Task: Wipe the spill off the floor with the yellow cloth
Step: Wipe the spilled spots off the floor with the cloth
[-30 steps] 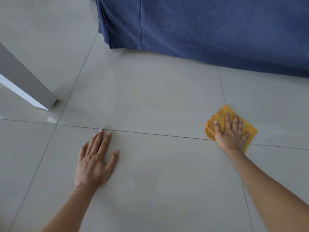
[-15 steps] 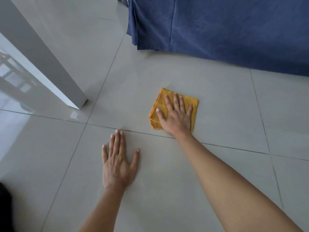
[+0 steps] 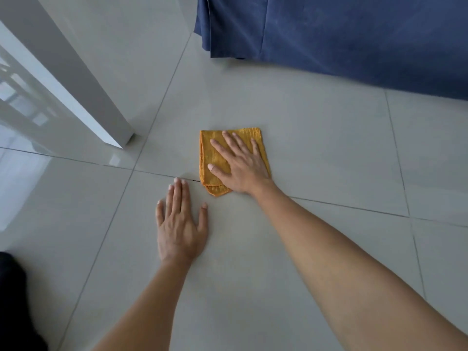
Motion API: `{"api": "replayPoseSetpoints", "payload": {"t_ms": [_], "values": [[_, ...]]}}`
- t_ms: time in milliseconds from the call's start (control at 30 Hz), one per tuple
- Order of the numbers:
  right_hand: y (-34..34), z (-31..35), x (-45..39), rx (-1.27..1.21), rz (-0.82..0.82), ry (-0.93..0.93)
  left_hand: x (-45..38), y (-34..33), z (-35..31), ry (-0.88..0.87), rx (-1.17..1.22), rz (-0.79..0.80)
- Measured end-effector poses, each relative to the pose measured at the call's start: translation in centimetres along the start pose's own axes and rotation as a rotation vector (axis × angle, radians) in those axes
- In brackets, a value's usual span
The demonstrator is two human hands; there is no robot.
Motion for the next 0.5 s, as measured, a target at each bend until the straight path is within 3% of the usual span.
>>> {"api": "replayPoseSetpoints", "payload": {"t_ms": [333,500], "values": [[1.4,-8.5,14.1,-0.004,-0.027,-0.303,0.5,-0.2,-0.6,-0.089,-0.041,0.072],[2.2,-13.2,21.0,0.000,-0.045,-0.464,2.5,-1.8,-6.0,-0.235,-0.039,0.156]]}}
Point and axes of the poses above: each hand's wrist, its own x-axis away from the middle knuckle, its own y-axis out of the back of the hand, z = x × y, the point moved 7 cm from there along -x, towards the middle knuckle, and after that the axes turned 14 degrees about y, right-handed, at the moved point
